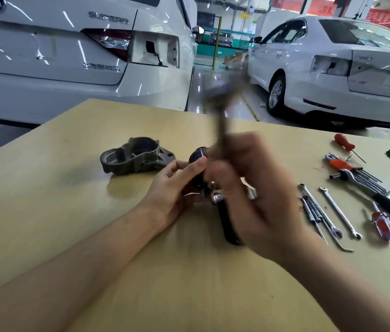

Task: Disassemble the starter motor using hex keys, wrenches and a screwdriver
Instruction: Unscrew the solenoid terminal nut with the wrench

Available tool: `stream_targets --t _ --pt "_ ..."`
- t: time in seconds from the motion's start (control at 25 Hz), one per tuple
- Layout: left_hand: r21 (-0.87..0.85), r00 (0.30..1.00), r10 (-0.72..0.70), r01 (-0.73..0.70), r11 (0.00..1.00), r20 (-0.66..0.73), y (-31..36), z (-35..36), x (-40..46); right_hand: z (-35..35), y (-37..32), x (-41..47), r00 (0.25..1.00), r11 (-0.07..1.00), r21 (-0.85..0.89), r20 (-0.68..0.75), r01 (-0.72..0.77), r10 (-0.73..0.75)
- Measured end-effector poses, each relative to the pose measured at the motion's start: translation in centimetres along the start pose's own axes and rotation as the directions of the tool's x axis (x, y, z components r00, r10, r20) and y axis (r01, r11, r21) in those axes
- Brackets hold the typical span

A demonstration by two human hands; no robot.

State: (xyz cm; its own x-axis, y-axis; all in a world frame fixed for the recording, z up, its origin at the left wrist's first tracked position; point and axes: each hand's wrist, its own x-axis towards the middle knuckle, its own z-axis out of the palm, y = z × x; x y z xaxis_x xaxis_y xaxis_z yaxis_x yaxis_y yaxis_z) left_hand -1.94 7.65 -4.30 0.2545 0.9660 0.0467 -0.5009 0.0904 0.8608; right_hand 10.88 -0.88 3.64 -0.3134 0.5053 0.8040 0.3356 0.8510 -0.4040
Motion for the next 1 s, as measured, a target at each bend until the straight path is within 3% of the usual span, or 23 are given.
stream_targets --t 0.04,0.12,0.2,0.28,0.52,0.76,0.92,1.0 --pt "-0.025 1.000 -0.009 0.009 1.000 0.004 0.4 0.3 -0.3 -0.6 0.3 -0.7 0.980 0.976 0.190 -0.144 -0.106 0.135" --pt "-0.024 1.000 -0.009 0.009 1.000 0.012 1.1 1.1 -0.7 -1.2 0.9 -1.9 0.830 0.783 0.549 -0.262 -0.292 0.493" --pt "-0.021 1.000 -0.009 0.009 1.000 0.007 1.2 1.1 -0.8 -1.5 1.4 -2.5 0.613 0.533 0.756 -0.227 -0.379 0.757" --pt "-0.007 1.000 -0.010 0.010 1.000 -0.001 1.1 1.0 -0.8 -1.7 1.7 -2.8 0.513 0.419 0.821 -0.185 -0.387 0.838" --pt "-0.002 1.000 -0.003 0.003 1.000 0.001 0.9 0.8 -0.6 -1.4 1.3 -2.9 0.565 0.474 0.785 -0.196 -0.399 0.801" --pt "0.000 1.000 -0.009 0.009 1.000 0.007 1.0 0.9 -0.7 -1.0 1.1 -3.1 0.536 0.519 0.751 -0.263 -0.408 0.802" --pt "-0.008 1.000 0.000 0.000 1.000 0.017 1.0 0.9 -0.6 -1.0 1.1 -2.9 0.568 0.554 0.718 -0.268 -0.421 0.778" --pt "-0.011 1.000 -0.005 0.005 1.000 0.022 1.0 0.9 -0.6 -1.2 1.2 -2.8 0.540 0.504 0.756 -0.239 -0.419 0.807"
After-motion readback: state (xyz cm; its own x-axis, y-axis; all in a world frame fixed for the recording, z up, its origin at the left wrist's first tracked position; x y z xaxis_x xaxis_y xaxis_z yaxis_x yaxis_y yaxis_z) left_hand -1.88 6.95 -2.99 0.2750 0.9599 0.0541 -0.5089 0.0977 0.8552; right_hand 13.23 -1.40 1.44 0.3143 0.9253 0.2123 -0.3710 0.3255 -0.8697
